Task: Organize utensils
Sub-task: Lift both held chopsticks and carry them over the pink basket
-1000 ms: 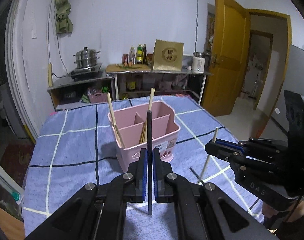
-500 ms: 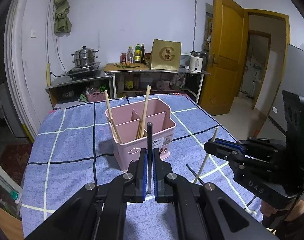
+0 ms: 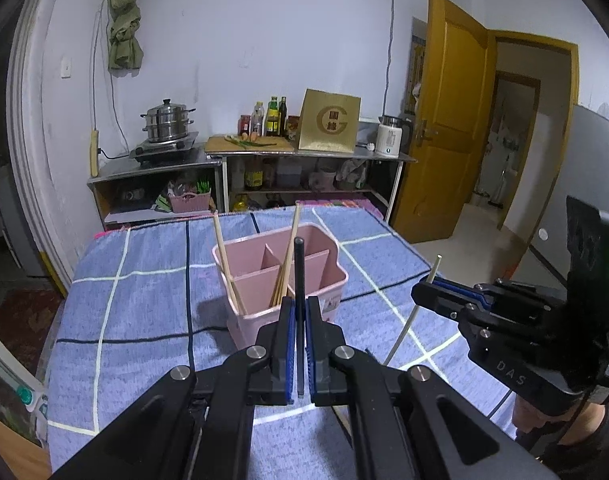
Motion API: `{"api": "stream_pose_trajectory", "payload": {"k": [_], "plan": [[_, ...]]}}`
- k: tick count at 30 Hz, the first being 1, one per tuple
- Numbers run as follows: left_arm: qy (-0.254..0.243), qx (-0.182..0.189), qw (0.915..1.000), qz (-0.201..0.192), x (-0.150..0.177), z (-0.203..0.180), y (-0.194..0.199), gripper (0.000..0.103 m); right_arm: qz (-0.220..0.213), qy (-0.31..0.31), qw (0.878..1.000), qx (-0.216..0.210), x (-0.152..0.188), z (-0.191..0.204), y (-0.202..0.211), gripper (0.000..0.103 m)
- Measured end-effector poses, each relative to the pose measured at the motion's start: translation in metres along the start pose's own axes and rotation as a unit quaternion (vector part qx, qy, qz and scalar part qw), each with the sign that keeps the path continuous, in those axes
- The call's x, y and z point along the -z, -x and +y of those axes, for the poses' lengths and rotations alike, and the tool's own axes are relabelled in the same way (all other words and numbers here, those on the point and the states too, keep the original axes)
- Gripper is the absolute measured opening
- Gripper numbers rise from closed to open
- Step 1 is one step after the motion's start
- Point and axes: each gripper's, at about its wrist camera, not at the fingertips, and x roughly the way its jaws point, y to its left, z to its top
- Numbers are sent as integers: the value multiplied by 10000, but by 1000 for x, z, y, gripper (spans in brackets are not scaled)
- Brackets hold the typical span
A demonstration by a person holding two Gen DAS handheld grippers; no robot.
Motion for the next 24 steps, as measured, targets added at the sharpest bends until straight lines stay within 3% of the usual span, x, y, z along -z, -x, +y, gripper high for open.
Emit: {"api": "stream_pose_trajectory", "payload": {"k": [13,24], "plan": [[288,32,9979,-583,-62,27,34,4,-664,-120,9977,-73,-57,-3,10,6],[384,-45,9964,-758,-93,45,31,4,-949,-178,9952,-149,-84,4,-6,6]]}}
